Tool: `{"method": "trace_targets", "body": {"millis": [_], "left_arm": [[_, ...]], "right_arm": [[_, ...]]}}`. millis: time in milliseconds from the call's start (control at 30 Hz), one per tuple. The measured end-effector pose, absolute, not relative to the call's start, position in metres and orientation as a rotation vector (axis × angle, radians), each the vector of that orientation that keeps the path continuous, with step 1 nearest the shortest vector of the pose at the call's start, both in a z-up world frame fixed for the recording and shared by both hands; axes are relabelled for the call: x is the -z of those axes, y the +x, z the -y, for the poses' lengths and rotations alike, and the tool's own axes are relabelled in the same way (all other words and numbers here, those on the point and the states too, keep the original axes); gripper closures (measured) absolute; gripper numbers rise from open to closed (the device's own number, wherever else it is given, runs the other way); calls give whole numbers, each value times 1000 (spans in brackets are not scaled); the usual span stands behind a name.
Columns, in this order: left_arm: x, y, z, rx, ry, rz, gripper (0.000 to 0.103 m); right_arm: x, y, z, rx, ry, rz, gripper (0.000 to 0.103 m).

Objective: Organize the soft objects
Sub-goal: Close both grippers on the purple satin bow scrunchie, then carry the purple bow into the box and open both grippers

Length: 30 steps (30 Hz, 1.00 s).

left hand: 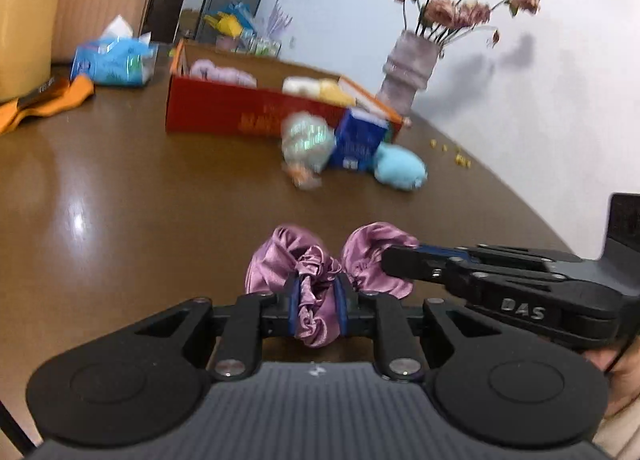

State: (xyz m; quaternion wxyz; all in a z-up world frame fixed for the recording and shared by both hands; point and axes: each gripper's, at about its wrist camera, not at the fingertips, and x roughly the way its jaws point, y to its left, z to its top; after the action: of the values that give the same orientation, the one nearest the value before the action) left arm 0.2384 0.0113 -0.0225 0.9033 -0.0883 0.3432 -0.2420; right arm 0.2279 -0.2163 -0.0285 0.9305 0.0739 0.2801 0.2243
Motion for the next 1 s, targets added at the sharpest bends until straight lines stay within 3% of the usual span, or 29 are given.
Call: {"method": "trace_targets", "body": {"millis": [100, 167, 300, 367, 433, 500, 533, 567, 633, 833, 1000], "left_arm": [[23, 236, -11, 509, -179, -718, 77], [23, 230, -10, 514, -150, -712, 77], [26, 224, -9, 514, -156, -710, 77], [28, 223, -11, 515, -164, -706, 76], [30, 226, -13, 514, -161, -718, 71], [29, 229, -14, 510, -153, -720, 69], [28, 230, -14, 512, -152, -717, 69], [28, 231, -14, 514, -155, -715, 69], [31, 232, -16, 531, -169, -723, 72], [26, 243, -16, 552, -205, -704, 82], [-2, 271, -16, 605, -239, -618, 86]], "right_arm": [[34, 216, 224, -439, 184, -578, 94], [35, 210, 226, -434, 181, -574, 86], [29, 204, 232, -426, 206, -538, 81], [27, 207, 233, -410, 215, -516, 59], [30, 213, 229, -387, 191, -514, 52], [36, 221, 228, -381, 199, -533, 59], [40, 225, 229, -395, 222, -556, 72], [43, 228, 230, -417, 246, -567, 79], [44, 232, 232, -441, 275, -576, 85], [39, 238, 233, -459, 262, -565, 95], [15, 261, 245, -465, 279, -506, 96]]}}
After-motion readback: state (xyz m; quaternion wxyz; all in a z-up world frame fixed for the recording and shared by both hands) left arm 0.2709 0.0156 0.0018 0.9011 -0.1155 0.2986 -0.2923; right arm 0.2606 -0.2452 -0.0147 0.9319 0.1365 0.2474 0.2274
